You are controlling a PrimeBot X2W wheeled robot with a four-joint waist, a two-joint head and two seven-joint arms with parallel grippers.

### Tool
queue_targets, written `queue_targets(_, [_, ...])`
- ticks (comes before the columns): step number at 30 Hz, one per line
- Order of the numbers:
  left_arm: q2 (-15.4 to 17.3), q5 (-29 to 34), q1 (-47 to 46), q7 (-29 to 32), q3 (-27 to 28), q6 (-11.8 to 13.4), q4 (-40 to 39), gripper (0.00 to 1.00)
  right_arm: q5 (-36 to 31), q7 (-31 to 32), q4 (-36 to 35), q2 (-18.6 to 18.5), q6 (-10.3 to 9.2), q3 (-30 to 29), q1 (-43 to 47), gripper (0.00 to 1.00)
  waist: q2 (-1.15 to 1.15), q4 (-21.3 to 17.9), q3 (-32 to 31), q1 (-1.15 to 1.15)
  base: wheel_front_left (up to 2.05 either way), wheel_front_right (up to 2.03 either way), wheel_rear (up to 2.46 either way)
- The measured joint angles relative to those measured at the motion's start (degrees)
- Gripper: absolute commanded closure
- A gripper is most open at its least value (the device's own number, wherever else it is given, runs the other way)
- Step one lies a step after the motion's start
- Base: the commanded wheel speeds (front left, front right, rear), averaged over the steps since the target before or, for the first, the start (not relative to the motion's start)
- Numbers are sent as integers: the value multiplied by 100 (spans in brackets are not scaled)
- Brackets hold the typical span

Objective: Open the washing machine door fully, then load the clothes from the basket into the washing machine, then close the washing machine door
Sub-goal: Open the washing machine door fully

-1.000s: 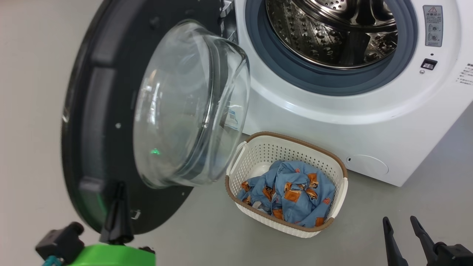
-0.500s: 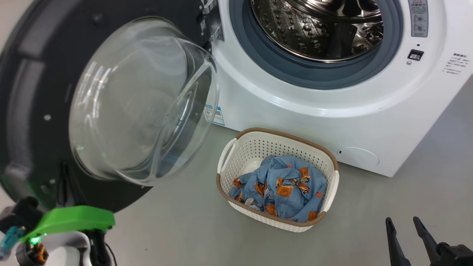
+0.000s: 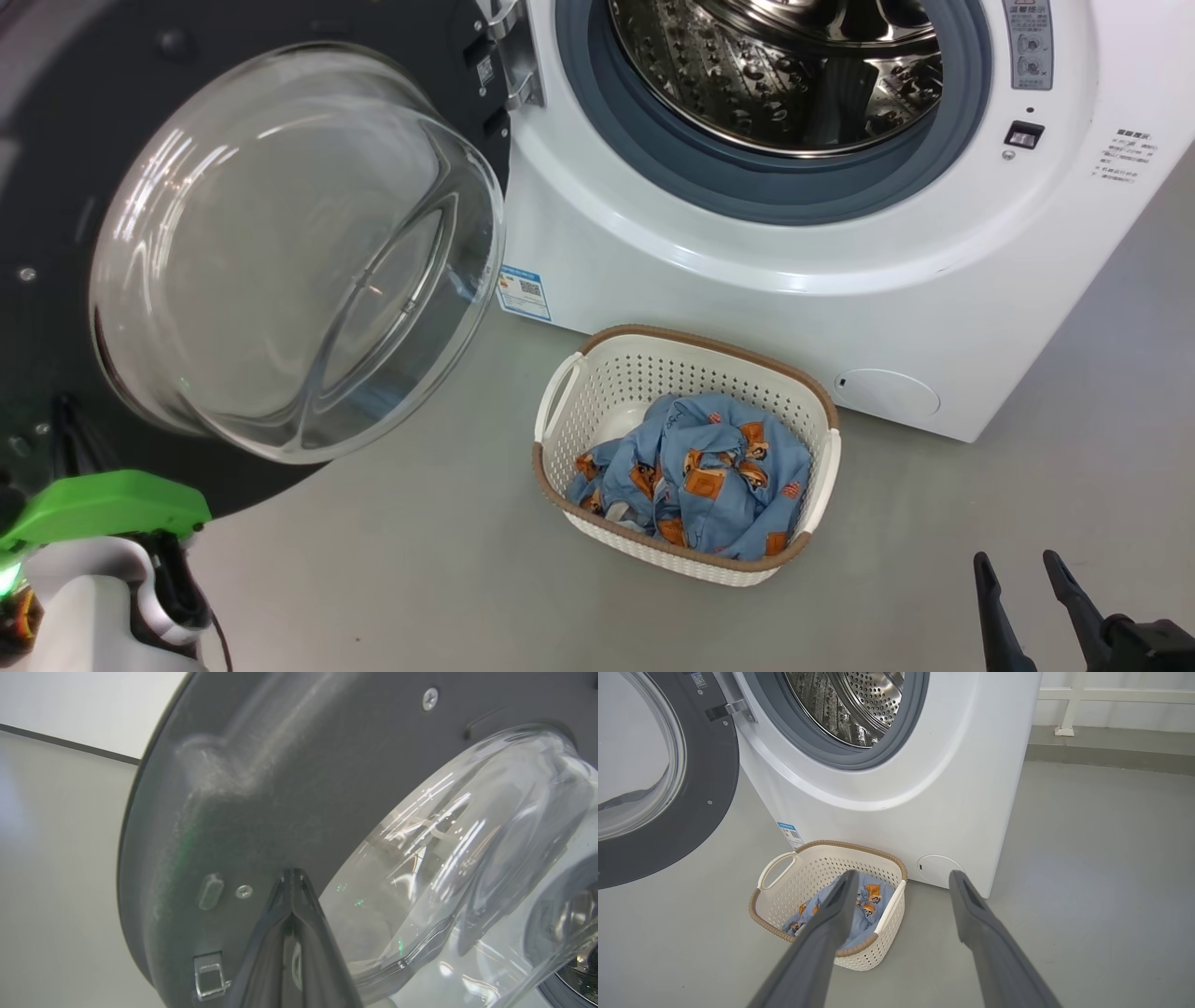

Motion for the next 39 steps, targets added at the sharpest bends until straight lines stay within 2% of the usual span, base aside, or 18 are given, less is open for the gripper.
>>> queue_targets(6, [16, 378, -216, -22, 335, -190, 437, 100, 0, 0, 32, 7, 0, 25, -2, 0, 0, -68, -51, 0, 0, 0, 0])
queue_targets(15, [-187, 687, -251, -21, 821, -386, 412, 100, 4, 0, 64, 46, 0, 27, 3, 0, 0, -139, -220, 0, 0, 0, 0])
queue_targets(19, [-313, 682, -138, -22, 1042, -495, -119, 100, 35, 0, 63, 66, 0, 20, 13, 0, 0, -210, -278, 0, 0, 0, 0])
queue_targets(20, [-382, 682, -2, -22, 1040, -506, -512, 100, 35, 0, 62, 74, 0, 40, 20, 0, 0, -229, -314, 0, 0, 0, 0])
queue_targets(25, [-385, 558, 452, -24, 799, -541, -1699, 100, 37, 0, 70, 102, 0, 119, 20, 0, 0, -323, -337, 0, 0, 0, 0])
queue_targets(26, [-388, 505, 533, -24, 675, -525, -1939, 89, 41, 0, 77, 103, 0, 134, 20, 0, 0, -353, -340, 0, 0, 0, 0])
queue_targets(27, [-388, 505, 533, -24, 675, -525, -1939, 70, 41, 0, 77, 103, 0, 134, 20, 0, 0, -353, -340, 0, 0, 0, 0])
queue_targets(29, [-388, 467, 703, -38, 401, -436, -2412, 42, 44, 0, 79, 103, 0, 178, 19, 0, 0, -418, -351, 0, 0, 0, 0])
queue_targets(31, [-388, 457, 902, -38, 164, -363, -2816, 0, 44, 0, 66, 103, 0, 244, 18, 0, 0, -501, -367, 0, 0, 0, 0])
queue_targets(36, [-379, 449, 1337, -38, -257, -296, -3323, 0, 54, 0, -8, 110, 0, 344, 9, 0, 0, -776, -409, 0, 0, 0, 0])
queue_targets(39, [-357, 419, 1463, -40, -460, -414, -3403, 0, 64, 0, -76, 110, 0, 465, 6, 0, 0, -978, -430, 0, 0, 0, 0])
